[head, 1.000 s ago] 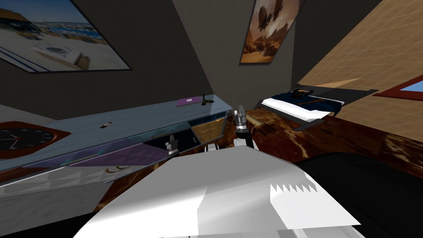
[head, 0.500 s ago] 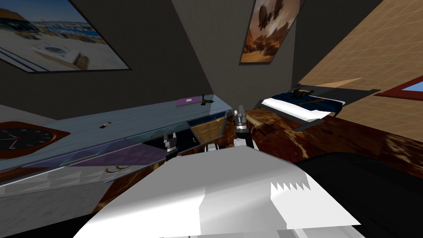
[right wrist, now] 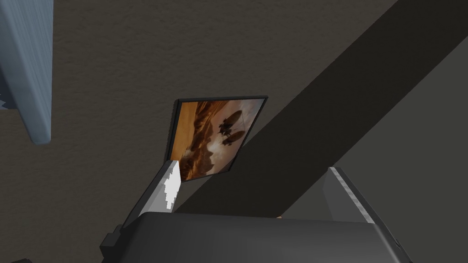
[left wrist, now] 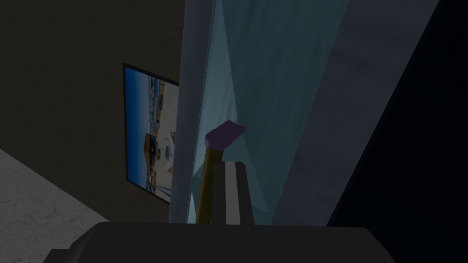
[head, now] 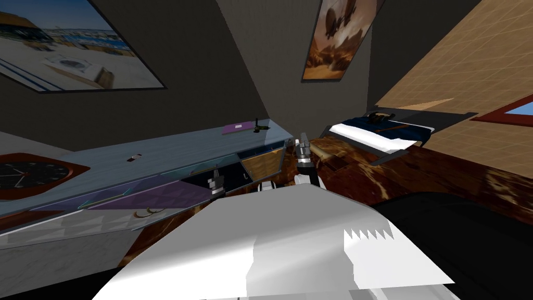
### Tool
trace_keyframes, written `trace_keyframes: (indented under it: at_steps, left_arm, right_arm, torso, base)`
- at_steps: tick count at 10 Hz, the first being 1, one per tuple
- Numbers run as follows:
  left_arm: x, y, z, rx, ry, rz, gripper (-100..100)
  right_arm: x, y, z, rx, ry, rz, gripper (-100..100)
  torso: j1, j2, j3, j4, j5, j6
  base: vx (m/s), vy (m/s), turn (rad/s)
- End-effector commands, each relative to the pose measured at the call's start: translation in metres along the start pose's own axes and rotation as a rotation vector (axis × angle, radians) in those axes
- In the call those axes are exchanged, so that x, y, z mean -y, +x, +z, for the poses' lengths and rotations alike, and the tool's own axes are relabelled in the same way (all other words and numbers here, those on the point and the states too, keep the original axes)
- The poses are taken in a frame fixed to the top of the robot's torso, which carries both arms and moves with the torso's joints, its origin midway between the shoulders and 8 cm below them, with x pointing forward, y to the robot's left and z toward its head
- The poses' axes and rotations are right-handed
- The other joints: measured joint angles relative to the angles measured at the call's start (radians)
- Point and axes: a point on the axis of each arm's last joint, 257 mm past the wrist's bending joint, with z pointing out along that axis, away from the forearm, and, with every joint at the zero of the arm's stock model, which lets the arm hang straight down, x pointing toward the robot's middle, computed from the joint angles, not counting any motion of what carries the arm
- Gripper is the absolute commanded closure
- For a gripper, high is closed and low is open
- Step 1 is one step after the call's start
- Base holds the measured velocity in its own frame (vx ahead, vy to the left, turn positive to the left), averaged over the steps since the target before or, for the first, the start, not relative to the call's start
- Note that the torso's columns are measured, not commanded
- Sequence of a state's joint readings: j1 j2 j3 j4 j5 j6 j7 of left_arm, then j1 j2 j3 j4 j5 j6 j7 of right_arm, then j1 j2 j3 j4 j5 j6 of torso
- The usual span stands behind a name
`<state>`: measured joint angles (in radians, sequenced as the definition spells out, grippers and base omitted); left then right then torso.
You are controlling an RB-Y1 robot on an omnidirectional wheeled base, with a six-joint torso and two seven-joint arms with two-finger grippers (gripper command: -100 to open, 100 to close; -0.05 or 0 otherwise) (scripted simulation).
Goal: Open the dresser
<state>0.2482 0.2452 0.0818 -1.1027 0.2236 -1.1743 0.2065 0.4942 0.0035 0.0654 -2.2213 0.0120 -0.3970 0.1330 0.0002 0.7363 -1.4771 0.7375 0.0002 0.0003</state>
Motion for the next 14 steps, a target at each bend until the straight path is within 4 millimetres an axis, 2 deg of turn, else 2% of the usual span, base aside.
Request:
trace_keyframes:
  at_steps: [1, 2, 3, 6, 7, 8, 10, 13, 14]
  left_arm:
    - [0.016, -0.008, -0.001, -0.001, 0.044, 0.034, -100]
    - [0.010, -0.006, 0.000, 0.000, 0.032, 0.026, -100]
    - [0.013, -0.012, 0.014, -0.001, 0.035, 0.028, -100]
    - [0.016, -0.019, 0.036, -0.003, 0.035, 0.026, -100]
    - [0.013, -0.019, 0.028, 0.001, 0.024, 0.027, -100]
    - [0.014, -0.014, 0.022, -0.002, 0.035, 0.027, 100]
    - [0.013, -0.012, 0.014, -0.001, 0.035, 0.028, 100]
    - [0.011, -0.007, 0.000, 0.000, 0.036, 0.028, 100]
    - [0.009, -0.009, 0.002, 0.003, 0.022, 0.030, 100]
  right_arm:
    - [0.000, 0.000, 0.000, 0.000, 0.000, 0.000, 0]
    - [0.000, 0.000, 0.000, 0.000, 0.000, 0.000, 0]
    - [0.000, 0.000, 0.000, 0.000, 0.000, 0.000, 0]
    - [0.000, 0.000, 0.000, 0.000, 0.000, 0.000, 0]
    - [0.000, 0.000, 0.000, 0.000, 0.000, 0.000, 0]
    - [0.000, 0.000, 0.000, 0.000, 0.000, 0.000, 0]
    - [0.000, 0.000, 0.000, 0.000, 0.000, 0.000, 0]
    - [0.000, 0.000, 0.000, 0.000, 0.000, 0.000, 0]
    - [0.000, 0.000, 0.000, 0.000, 0.000, 0.000, 0]
  torso:
    - [0.000, 0.000, 0.000, 0.000, 0.000, 0.000]
    - [0.001, 0.000, 0.000, 0.000, 0.000, 0.000]
    - [-0.001, 0.002, 0.001, 0.001, 0.000, 0.000]
    - [-0.002, 0.002, 0.001, 0.002, -0.002, 0.001]
    - [-0.003, 0.002, 0.001, 0.004, -0.004, 0.002]
    - [-0.002, 0.002, 0.001, 0.003, -0.003, 0.001]
    - [-0.006, 0.007, 0.003, 0.007, -0.007, 0.000]
    - [-0.005, 0.008, 0.004, 0.005, -0.004, 0.000]
    - [-0.004, 0.006, 0.004, 0.004, -0.003, 0.000]
  base:
    - [0.036, 0.049, 0.060]
    - [0.018, 0.025, 0.007]
    - [0.004, -0.012, 0.008]
    - [-0.007, -0.038, 0.014]
    - [-0.005, -0.013, 0.011]
    - [0.005, 0.020, -0.023]
    - [0.010, 0.027, -0.016]
    - [0.001, 0.019, 0.000]
    - [-0.002, 0.009, -0.002]
